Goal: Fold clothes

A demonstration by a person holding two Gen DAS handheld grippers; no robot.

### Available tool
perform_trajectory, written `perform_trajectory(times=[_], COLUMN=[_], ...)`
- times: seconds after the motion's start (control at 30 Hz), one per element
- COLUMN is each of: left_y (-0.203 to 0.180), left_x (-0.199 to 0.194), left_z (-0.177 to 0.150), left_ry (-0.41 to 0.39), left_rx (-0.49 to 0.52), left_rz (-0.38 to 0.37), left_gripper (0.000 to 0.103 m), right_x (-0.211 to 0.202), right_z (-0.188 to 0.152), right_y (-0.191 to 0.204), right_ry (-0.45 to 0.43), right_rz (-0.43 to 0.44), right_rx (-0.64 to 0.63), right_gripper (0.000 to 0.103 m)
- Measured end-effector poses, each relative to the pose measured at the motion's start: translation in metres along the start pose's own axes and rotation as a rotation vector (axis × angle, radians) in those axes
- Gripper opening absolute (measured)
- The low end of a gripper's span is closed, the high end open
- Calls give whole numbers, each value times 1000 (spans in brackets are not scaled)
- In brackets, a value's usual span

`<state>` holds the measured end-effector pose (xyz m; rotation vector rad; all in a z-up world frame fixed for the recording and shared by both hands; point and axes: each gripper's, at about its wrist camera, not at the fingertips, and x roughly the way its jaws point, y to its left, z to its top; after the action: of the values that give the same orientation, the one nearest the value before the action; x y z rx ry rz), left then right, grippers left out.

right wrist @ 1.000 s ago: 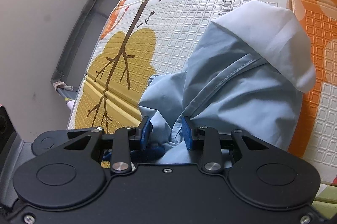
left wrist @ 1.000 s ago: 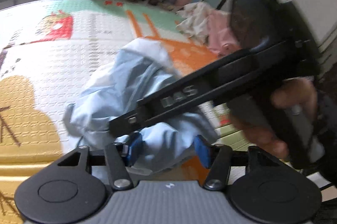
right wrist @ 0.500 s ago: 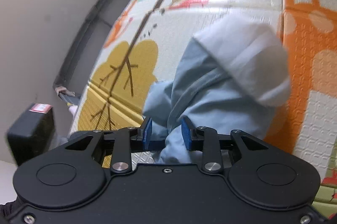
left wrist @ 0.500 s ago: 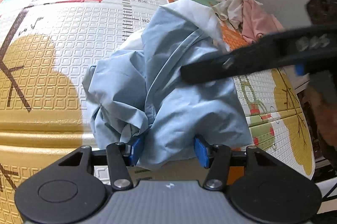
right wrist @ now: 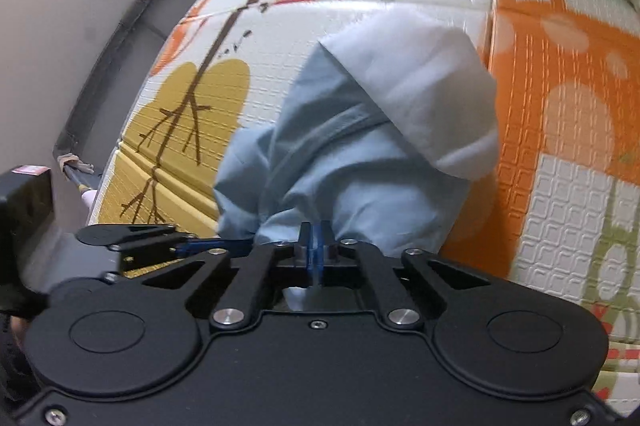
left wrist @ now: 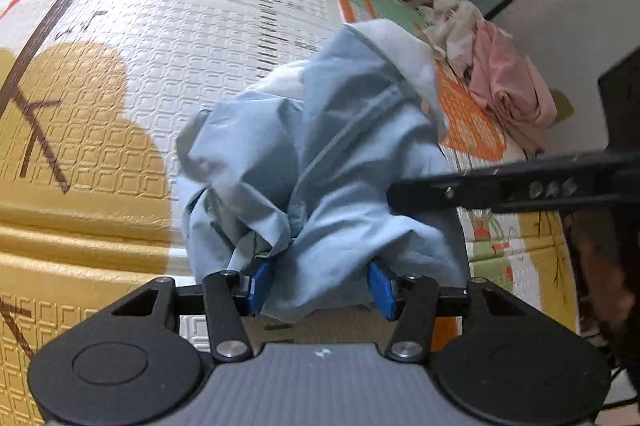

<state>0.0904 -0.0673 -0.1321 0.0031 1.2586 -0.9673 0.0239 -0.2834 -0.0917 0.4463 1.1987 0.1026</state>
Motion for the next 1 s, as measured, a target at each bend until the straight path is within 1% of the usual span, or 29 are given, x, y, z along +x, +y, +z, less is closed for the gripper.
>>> perform_trajectory(times=[0.07, 0.13, 0.17, 0.2, 0.23, 0.27, 0.37, 0.4, 0.43, 0.47, 0.5, 0.53, 0.63, 0.7, 0.77, 0.8, 0.87, 0.93, 1.0], left_y=[7, 14, 18, 21, 24, 28, 37, 37, 36, 35, 33, 32, 33, 26, 14, 9, -2, -9, -18], left_x=[-2, -3, -3, -3, -3, -3, -4, -4, -4, -4, -3, -3, -8, -15, -30, -38, -56, -69, -72], left_z=[1, 2, 3, 3, 4, 4, 6, 7, 8, 9, 9, 8, 6, 6, 6, 7, 7, 12, 18], left_ry=[-4, -6, -7, -8, -8, -9, -20, -27, -34, -41, -51, -57, -66, -80, -112, -136, -184, -224, -244], left_rx=[-35, -67, -82, -98, -114, -130, -159, -159, -157, -154, -144, -139, -160, -146, -125, -117, -103, -110, -104], left_rz=[-8, 4, 11, 18, 25, 32, 64, 94, 130, 166, 219, 246, 214, 198, 183, 166, 133, 64, 17], left_gripper=[44, 38, 32, 20, 14, 11, 14, 16, 22, 47, 65, 66, 61, 55, 51, 47, 45, 44, 41], right_x=[9, 17, 20, 22, 25, 27, 30, 30, 30, 31, 31, 32, 32, 32, 31, 31, 30, 30, 30], right_z=[-2, -4, -5, -6, -7, -9, -11, -12, -13, -14, -15, -15, -18, -19, -19, -19, -20, -20, -20], right_y=[-7, -12, -14, -15, -16, -15, -14, -13, -11, -9, -7, -5, 0, 1, 1, 0, -1, -4, -6], right_ry=[18, 27, 28, 27, 26, 25, 19, 17, 14, 10, 6, 2, -9, -13, -13, -13, -14, -15, -15], right_rz=[-14, -13, -8, -2, -5, -13, -19, -22, -30, -41, -51, -57, -81, -87, -87, -85, -77, -66, -56], right_rx=[12, 26, 33, 38, 31, 18, 10, 8, -4, -18, -32, -41, -57, -57, -44, -38, -27, -7, 12], right_gripper=[0, 0, 0, 0, 0, 0, 0, 0, 0, 0, 0, 0, 0, 0, 0, 0, 0, 0, 0])
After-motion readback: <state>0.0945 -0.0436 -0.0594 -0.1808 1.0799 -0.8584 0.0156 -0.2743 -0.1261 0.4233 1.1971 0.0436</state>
